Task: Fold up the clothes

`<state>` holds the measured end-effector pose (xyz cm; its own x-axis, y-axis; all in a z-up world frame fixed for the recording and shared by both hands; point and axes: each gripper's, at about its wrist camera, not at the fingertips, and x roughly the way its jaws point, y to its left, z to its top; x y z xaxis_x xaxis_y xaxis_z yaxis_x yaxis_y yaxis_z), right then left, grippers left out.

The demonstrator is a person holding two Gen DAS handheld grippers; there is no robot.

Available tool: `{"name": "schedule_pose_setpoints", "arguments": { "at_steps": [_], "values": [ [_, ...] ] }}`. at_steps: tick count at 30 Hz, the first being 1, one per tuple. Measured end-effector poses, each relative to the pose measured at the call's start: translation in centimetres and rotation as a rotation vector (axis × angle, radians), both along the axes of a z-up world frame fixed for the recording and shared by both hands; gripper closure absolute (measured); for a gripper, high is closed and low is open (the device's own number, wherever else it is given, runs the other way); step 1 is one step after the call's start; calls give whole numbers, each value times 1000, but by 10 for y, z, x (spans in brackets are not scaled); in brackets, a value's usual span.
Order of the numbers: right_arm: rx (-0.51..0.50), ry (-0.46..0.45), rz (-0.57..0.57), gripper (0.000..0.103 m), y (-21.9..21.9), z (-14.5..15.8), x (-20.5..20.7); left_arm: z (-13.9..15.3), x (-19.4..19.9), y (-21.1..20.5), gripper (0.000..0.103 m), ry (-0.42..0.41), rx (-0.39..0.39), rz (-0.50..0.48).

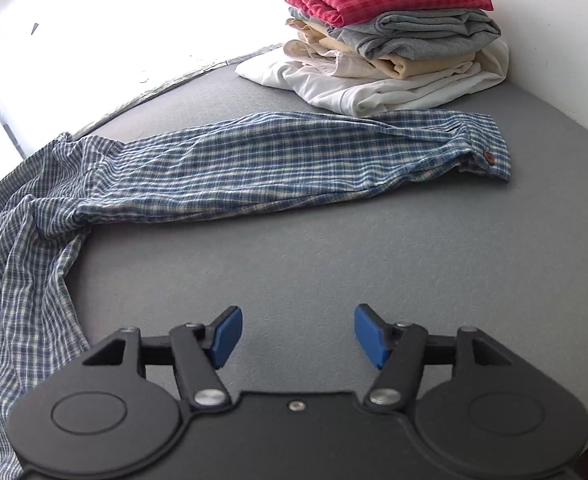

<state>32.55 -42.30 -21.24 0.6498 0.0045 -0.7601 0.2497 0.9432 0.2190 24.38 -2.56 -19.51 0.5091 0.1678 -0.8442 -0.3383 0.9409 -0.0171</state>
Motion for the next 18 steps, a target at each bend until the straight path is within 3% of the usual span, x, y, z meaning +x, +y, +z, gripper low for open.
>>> {"name": "schedule_pose_setpoints", "arguments": {
  "at_steps": [3,8,14,18],
  "values": [
    [82,-5,-13,39,28,-1,-17,12,-9,50,0,-41,34,125],
    [118,-13,-55,39,62,-2,-44,27,-30,132,0,-83,67,262],
    [206,-64,-169,39,76,-7,-72,13,-49,187,0,-6,23,227],
    [237,-62,-147,42,88,-7,-80,7,-51,195,3,-2,-36,156]
  ]
}}
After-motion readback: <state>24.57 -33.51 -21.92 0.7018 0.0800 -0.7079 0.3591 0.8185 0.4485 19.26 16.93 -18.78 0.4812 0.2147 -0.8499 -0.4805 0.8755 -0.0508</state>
